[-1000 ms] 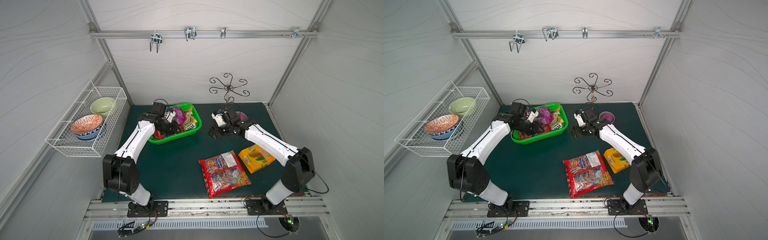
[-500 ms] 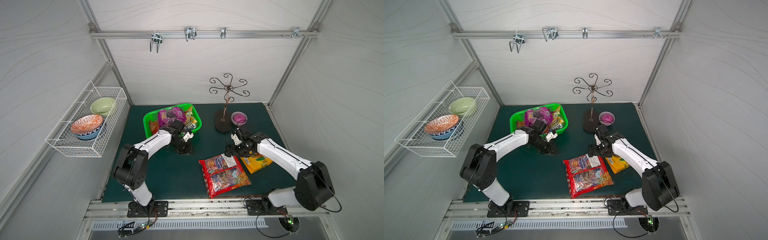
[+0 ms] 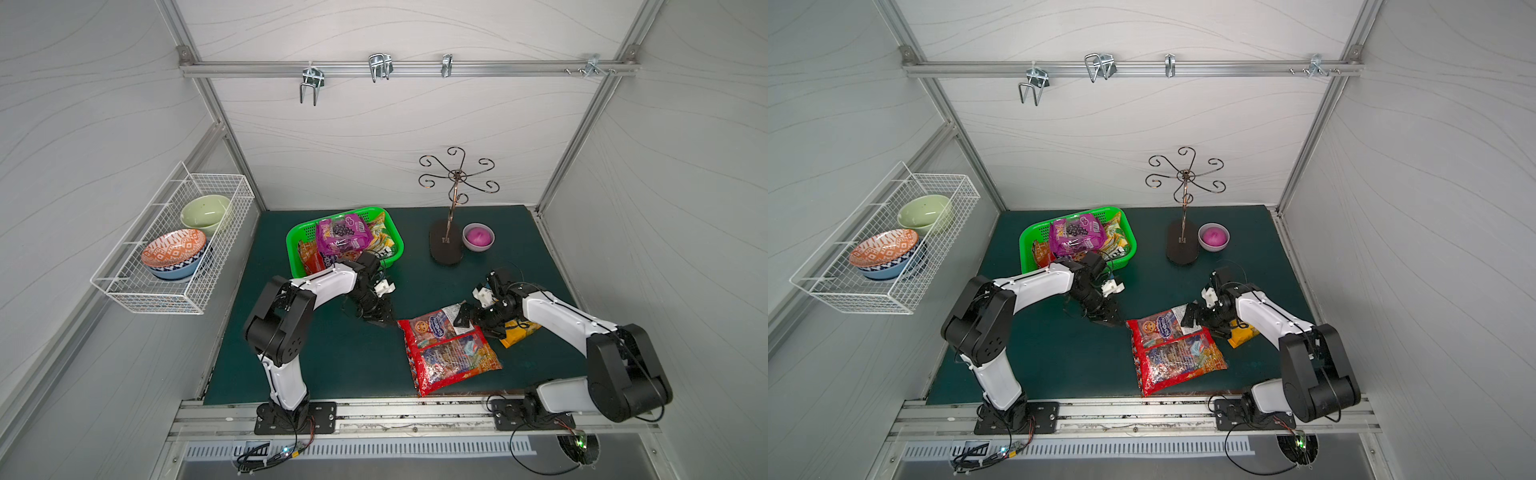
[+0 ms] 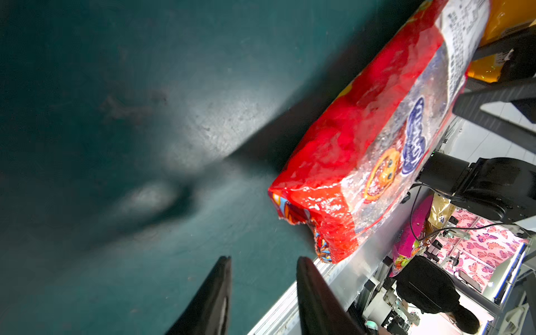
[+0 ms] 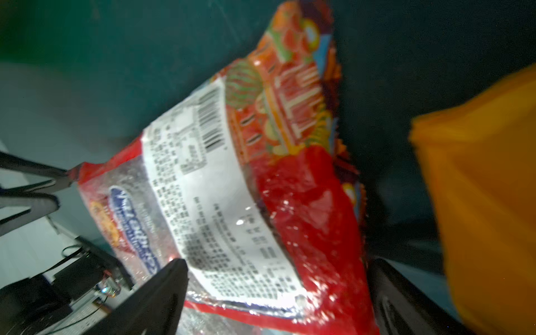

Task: Put the candies in the basket
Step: Pick up the candy at the center of the board.

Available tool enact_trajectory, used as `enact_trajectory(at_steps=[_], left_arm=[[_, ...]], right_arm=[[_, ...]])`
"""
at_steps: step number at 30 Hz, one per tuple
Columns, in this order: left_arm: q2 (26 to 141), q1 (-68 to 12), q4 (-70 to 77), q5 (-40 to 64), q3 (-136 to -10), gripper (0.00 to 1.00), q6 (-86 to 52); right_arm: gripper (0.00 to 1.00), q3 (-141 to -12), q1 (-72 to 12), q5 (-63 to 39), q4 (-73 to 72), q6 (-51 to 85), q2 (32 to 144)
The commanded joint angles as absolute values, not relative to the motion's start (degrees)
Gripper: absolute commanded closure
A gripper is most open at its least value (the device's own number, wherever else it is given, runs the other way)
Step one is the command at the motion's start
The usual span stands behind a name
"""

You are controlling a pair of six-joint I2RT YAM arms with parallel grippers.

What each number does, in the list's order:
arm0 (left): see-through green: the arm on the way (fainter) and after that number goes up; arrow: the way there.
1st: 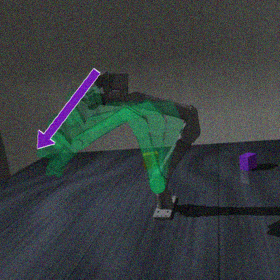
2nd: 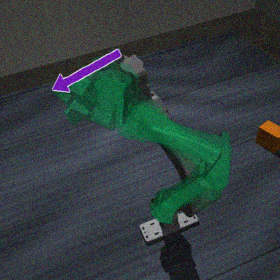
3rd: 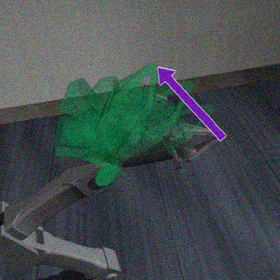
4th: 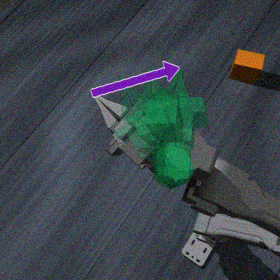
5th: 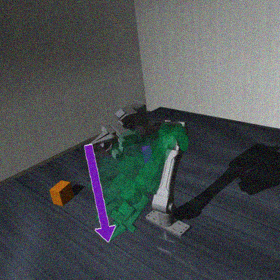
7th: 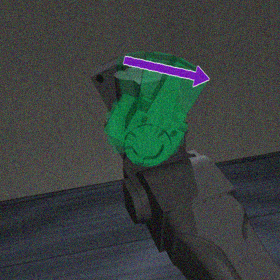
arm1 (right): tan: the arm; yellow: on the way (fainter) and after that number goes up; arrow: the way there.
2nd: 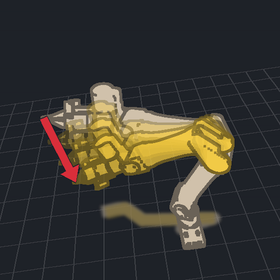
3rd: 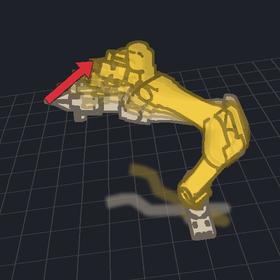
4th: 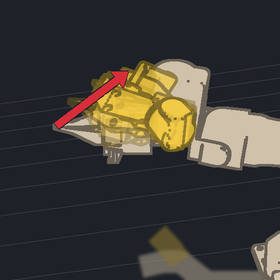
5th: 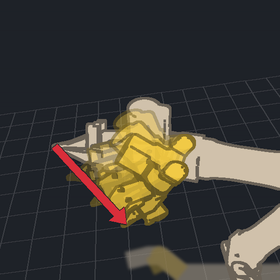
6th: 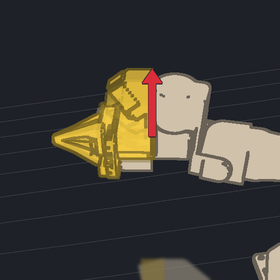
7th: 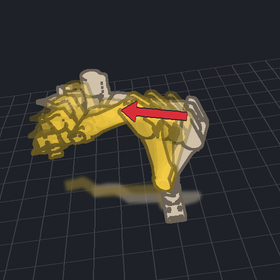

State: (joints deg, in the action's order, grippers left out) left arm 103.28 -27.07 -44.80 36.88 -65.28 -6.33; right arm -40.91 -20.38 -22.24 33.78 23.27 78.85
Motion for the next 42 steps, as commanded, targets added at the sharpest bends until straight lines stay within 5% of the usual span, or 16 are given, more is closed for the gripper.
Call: enact_trajectory(at_steps=[1, 8, 18, 26, 42], left_arm=[[104.9, -27.3, -48.4, 36.7, -69.8, 0.59, -1.7], [107.3, -24.1, -49.0, 36.6, -70.7, 0.60, -1.2], [105.8, -22.2, -54.4, 36.6, -72.3, 0.67, 6.5], [99.3, -19.9, -61.7, 34.1, -69.3, 0.66, 21.2], [95.9, -19.9, -50.2, 35.6, -58.6, 0.66, 14.9]], right_arm=[[0.01, -40.8, -23.2, -32.6, 28.3, 21.1, 78.9], [0.01, -43.1, -28.6, -37.6, 24.5, 21.0, 82.4], [0.07, -47.8, -29.3, -30.4, 32.5, 14.6, 84.6], [0.49, -49.0, -25.4, -30.8, 34.7, 13.6, 86.3], [0.72, -49.1, -22.7, -33.3, 34.6, 10.7, 91.0]])
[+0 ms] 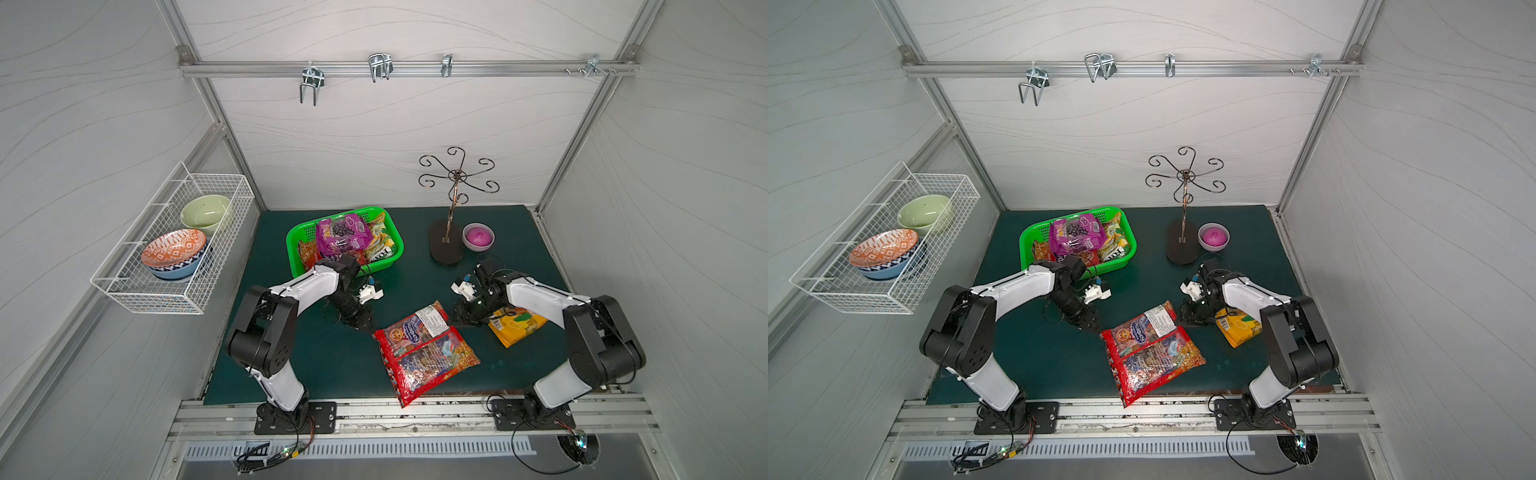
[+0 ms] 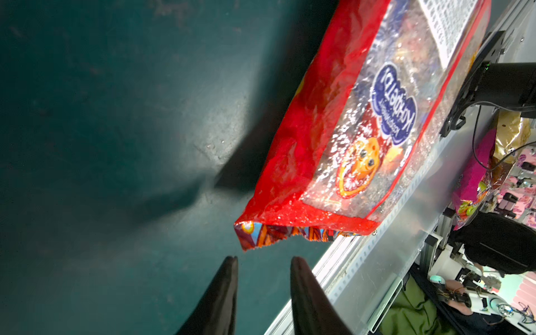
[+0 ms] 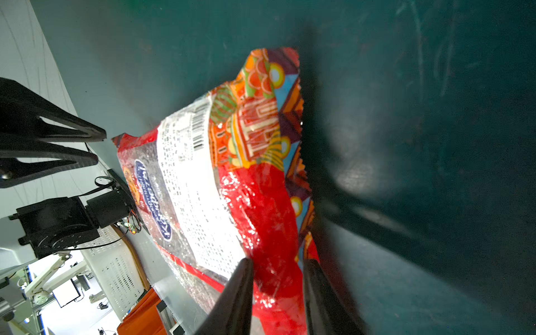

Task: Put the candies in the basket
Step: Pick up the candy at the center of the board.

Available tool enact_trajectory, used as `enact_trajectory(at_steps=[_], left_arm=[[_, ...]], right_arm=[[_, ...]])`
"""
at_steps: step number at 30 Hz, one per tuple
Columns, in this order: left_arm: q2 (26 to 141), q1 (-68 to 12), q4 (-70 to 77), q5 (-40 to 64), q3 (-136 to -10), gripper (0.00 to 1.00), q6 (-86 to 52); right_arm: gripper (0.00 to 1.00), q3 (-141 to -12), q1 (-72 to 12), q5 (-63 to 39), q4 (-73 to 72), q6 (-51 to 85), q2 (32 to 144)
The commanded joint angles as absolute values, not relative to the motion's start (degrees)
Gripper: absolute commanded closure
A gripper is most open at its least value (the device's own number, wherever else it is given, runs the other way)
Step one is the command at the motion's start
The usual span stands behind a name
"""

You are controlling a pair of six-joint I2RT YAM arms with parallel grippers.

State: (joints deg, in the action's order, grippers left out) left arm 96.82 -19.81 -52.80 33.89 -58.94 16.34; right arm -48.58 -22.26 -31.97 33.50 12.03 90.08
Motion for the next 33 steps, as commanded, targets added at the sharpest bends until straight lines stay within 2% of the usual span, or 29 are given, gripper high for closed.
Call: enact_trajectory(at_steps=[1, 4, 15, 21, 26, 33], left_arm=[[96.1, -19.9, -50.1, 35.7, -58.7, 0.66, 14.8], [95.9, -19.9, -50.4, 35.0, -59.3, 0.66, 15.3], [94.5, -17.9, -52.5, 35.0, -60.7, 0.66, 17.0], [93.5, -17.7, -51.9, 35.0, -60.7, 0.66, 16.4], [93.2, -17.7, -51.6, 34.4, -60.8, 0.66, 15.9], [94.7, -21.5, -48.3, 32.2, -63.1, 0.66, 11.1]], right_arm=[[0.79, -49.2, -22.7, -33.6, 34.3, 10.8, 91.2], [1.00, -49.5, -22.7, -34.7, 33.6, 10.7, 91.7], [1.00, -52.5, -22.9, -36.1, 28.6, 14.4, 90.7], [1.00, -58.0, -22.4, -33.5, 20.0, 22.3, 95.6], [1.00, -61.3, -18.3, -30.5, 16.1, 27.3, 99.4], [1.00, -55.7, -9.4, -28.9, 13.5, 34.2, 98.0]])
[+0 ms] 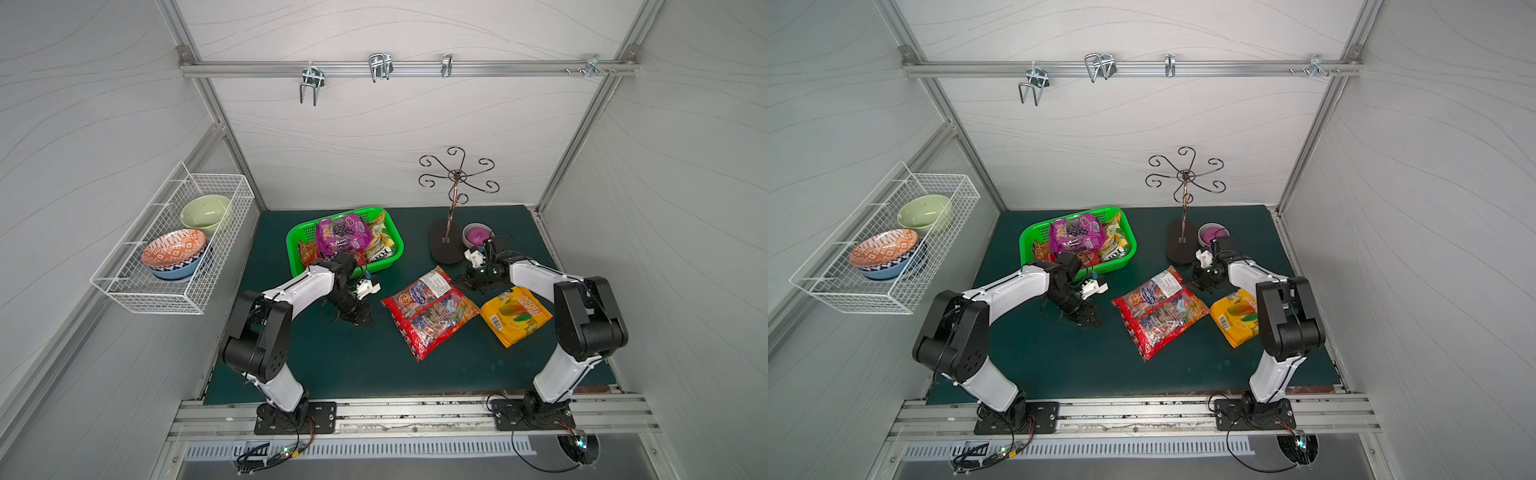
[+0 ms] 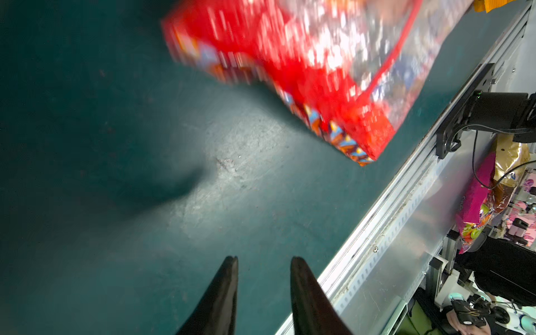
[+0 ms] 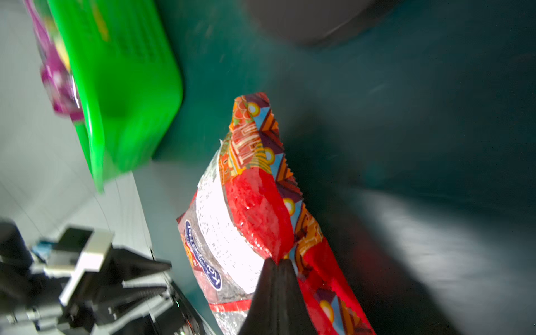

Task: Put the candies in the basket
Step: Pick up the candy at the center of the board.

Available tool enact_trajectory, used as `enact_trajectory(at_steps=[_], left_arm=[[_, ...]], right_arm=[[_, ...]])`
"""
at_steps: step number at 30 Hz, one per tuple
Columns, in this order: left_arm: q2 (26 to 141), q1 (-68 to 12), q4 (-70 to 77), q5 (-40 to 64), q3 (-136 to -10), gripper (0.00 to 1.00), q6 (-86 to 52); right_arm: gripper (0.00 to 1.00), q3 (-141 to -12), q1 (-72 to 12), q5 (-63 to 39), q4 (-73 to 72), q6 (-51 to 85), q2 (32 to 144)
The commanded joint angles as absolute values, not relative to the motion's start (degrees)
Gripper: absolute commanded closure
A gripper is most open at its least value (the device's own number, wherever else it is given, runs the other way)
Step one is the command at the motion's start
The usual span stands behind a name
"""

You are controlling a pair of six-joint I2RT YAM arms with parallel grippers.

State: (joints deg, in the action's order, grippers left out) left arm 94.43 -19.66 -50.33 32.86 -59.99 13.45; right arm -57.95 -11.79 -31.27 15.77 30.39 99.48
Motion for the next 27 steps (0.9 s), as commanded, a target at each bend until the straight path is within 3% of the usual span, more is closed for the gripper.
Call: enact_trajectory(at_steps=[1, 14, 20, 27], left_arm=[[95.4, -22.2, -47.8, 32.2, -63.5, 0.66, 10.1], [100.5, -22.5, -34.1, 26.3, -68.1, 0.63, -0.7], [103.6, -21.4, -25.1, 28.0, -66.6, 0.63, -3.1], [108.2, -21.4, -22.0, 31.0, -68.7, 0.63, -4.5]], right_arm=[[1.00, -54.7, -8.6, -28.3, 14.0, 34.1, 97.1], [1.00, -48.8, -12.9, -30.5, 18.3, 28.4, 91.6], [0.76, -52.1, -10.2, -31.8, 24.9, 22.0, 91.1], [0.72, -51.7, -6.4, -32.4, 27.5, 18.8, 89.1]])
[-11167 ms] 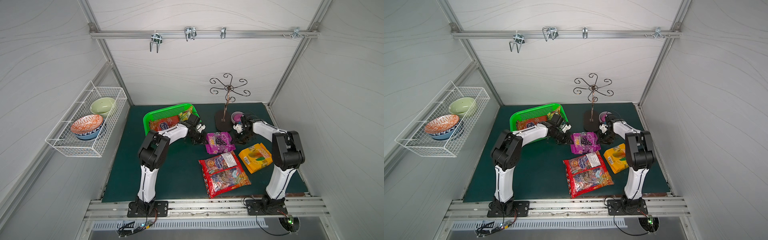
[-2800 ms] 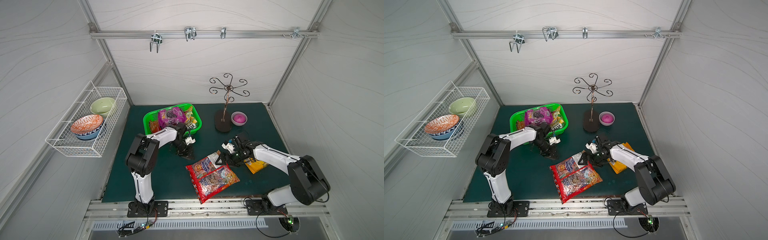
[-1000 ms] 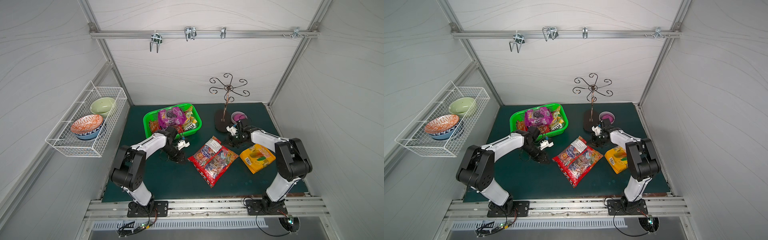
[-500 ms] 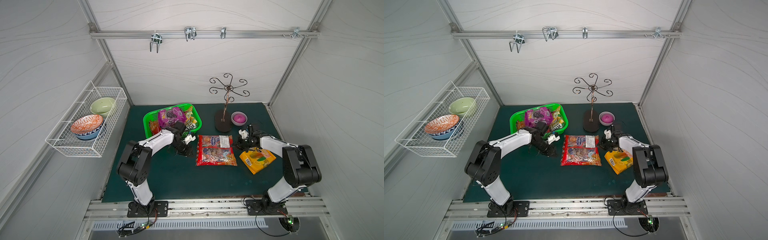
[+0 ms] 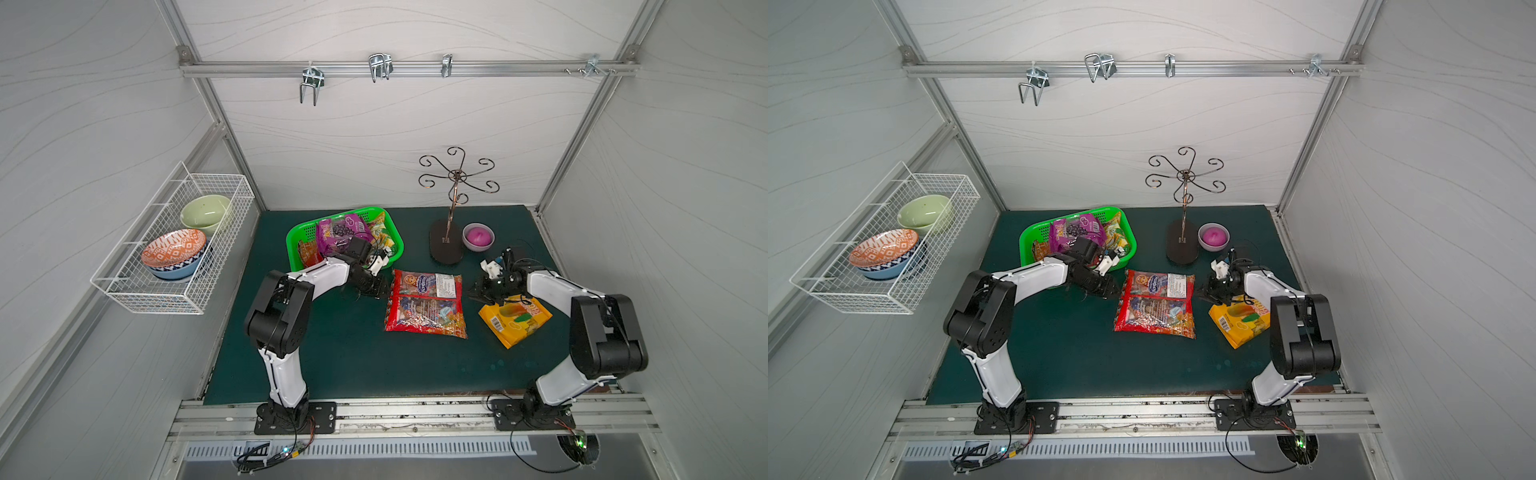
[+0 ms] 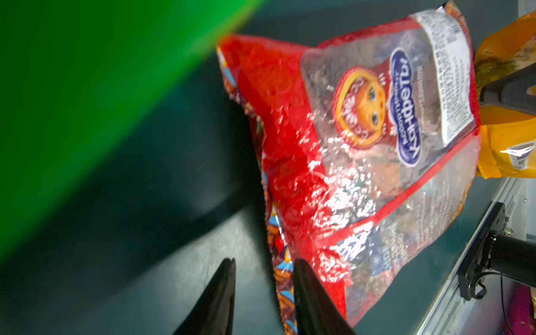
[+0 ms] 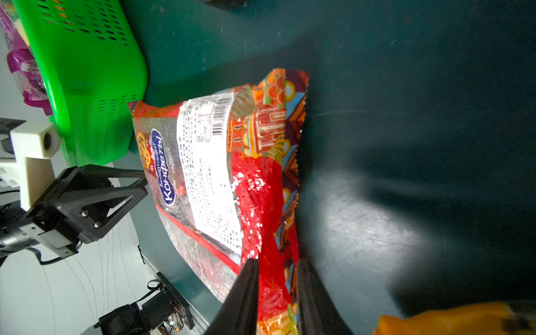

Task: Put the candies in the basket
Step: Pick up the candy at the center of the board.

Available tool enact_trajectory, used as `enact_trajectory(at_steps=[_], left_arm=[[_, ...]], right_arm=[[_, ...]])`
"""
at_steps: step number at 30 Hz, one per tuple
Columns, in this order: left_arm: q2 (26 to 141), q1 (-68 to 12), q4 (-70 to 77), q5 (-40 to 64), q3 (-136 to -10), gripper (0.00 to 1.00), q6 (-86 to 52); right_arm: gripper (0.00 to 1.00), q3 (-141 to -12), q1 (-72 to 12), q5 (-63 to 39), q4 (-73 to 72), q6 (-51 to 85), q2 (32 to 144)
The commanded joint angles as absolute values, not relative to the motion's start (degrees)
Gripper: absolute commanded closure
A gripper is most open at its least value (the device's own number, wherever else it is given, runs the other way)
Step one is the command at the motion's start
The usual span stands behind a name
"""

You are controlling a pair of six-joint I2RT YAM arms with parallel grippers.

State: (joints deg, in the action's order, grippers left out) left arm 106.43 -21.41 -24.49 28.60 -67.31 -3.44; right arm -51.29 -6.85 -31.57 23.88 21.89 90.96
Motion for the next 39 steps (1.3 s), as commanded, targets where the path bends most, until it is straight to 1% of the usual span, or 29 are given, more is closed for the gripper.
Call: enact_trajectory(at_steps=[1, 5, 10, 14, 23, 25, 28, 34, 39], left_arm=[[108.3, -21.4, -21.0, 32.1, -68.3, 0.63, -4.5], [108.8, -21.4, -18.6, 34.3, -67.1, 0.63, -5.0], [110.8, -21.3, -19.1, 32.5, -67.5, 0.66, -5.1], [111.7, -21.4, -18.8, 33.3, -67.6, 0.68, -6.3], [110.7, -21.4, -19.4, 32.1, -66.2, 0.67, -9.9], [111.0, -21.5, -19.7, 34.5, -66.0, 0.66, -11.5], [111.7, -22.7, -19.7, 36.8, -65.7, 0.66, -13.8], [113.6, -23.3, -23.3, 35.4, -67.5, 0.67, -13.1], [115.6, -23.3, -24.4, 35.2, -68.4, 0.70, -12.8]], right_arm=[[0.72, -51.6, -6.4, -32.5, 27.6, 18.7, 89.1], [0.72, -51.3, -6.4, -33.1, 27.4, 18.4, 89.1], [0.71, -51.7, -6.4, -33.5, 27.5, 17.9, 88.8], [0.71, -51.6, -6.4, -33.6, 27.3, 17.7, 87.9], [0.70, -51.2, -6.4, -34.2, 26.9, 17.7, 87.5], [0.70, -51.2, -6.4, -35.0, 26.6, 17.6, 87.9], [0.66, -51.5, -6.4, -36.8, 26.2, 17.5, 89.2], [0.57, -52.6, -6.4, -43.0, 27.0, 14.5, 92.3], [0.57, -53.8, -5.5, -46.7, 27.9, 12.6, 96.4]])
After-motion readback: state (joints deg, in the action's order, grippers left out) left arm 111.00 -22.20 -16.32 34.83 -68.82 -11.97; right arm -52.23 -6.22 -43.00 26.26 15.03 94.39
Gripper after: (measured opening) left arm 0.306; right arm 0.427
